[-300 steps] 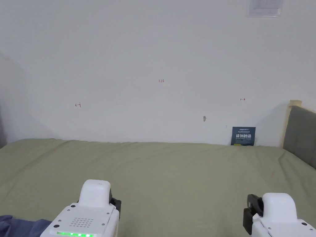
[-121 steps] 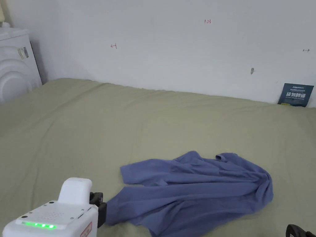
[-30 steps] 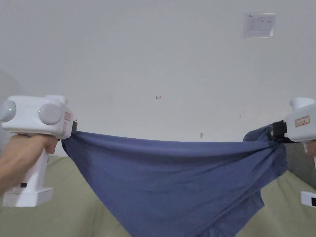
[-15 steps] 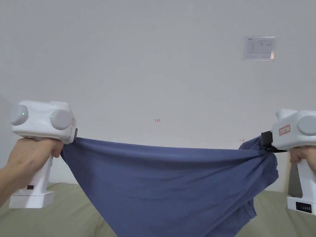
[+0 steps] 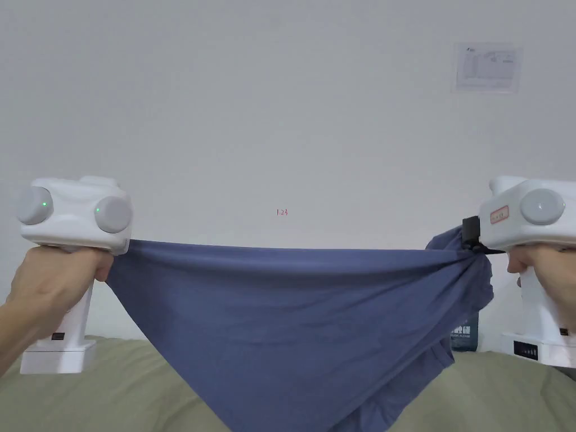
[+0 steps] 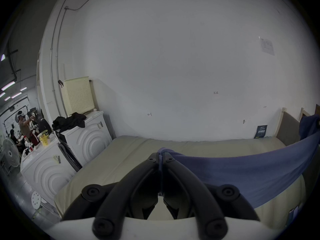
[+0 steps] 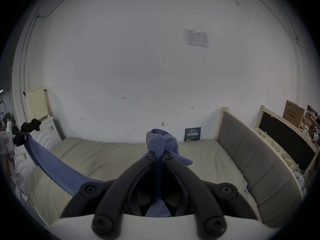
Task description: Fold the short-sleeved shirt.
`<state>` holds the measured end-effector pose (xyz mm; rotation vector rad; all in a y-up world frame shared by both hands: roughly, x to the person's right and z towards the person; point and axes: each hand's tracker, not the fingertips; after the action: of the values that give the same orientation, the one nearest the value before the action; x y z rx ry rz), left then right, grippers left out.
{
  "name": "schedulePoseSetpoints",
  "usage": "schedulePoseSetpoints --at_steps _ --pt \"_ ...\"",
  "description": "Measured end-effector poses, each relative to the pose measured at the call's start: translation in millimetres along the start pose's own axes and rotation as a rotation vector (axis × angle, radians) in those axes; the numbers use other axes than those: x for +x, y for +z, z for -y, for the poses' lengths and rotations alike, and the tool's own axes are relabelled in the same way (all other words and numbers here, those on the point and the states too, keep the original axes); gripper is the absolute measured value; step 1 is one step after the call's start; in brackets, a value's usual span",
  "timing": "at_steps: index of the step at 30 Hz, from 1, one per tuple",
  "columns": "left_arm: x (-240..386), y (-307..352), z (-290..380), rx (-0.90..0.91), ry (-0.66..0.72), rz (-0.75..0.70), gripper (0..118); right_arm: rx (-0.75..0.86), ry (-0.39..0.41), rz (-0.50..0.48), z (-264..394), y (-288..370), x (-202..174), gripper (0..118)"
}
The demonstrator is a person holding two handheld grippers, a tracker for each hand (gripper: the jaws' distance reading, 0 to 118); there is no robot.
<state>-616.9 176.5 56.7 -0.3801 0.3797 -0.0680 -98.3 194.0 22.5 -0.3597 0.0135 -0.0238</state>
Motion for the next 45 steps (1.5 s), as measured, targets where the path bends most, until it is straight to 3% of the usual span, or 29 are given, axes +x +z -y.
schedulePoseSetpoints --at_steps 9,16,26,28,32,34,39,45 --pt "28.0 -64.6 43.8 -0.036 -0.025 -0.022 0 -0.046 0.058 0.024 34.7 -70.0 -5.5 7" --pt "32.2 -79.3 155.4 -0.218 -0.042 0.067 0 -0.219 0.014 0.028 146.0 -81.7 11.7 7" --pt "-5.9 17.5 326.5 -0.410 -0.097 0.163 0 -0.434 -0.001 -0.016 340.9 32.6 33.6 7" --pt "-22.3 43.6 353.4 -0.455 -0.084 0.165 0 -0.465 -0.069 -0.020 372.9 66.5 38.7 7" --pt "-53.2 93.0 396.4 -0.514 -0.048 0.179 0 -0.473 -0.121 -0.046 424.9 130.3 47.4 7" --pt "-66.3 115.2 418.5 -0.545 -0.019 0.182 0 -0.466 -0.213 -0.048 445.6 163.3 49.6 7" --pt "-90.5 156.4 464.9 -0.594 0.033 0.194 0 -0.482 -0.274 -0.026 485.6 199.9 58.2 7" --pt "-97.9 171.4 485.9 -0.607 0.053 0.205 0 -0.497 -0.245 -0.009 504.3 217.4 54.3 7"
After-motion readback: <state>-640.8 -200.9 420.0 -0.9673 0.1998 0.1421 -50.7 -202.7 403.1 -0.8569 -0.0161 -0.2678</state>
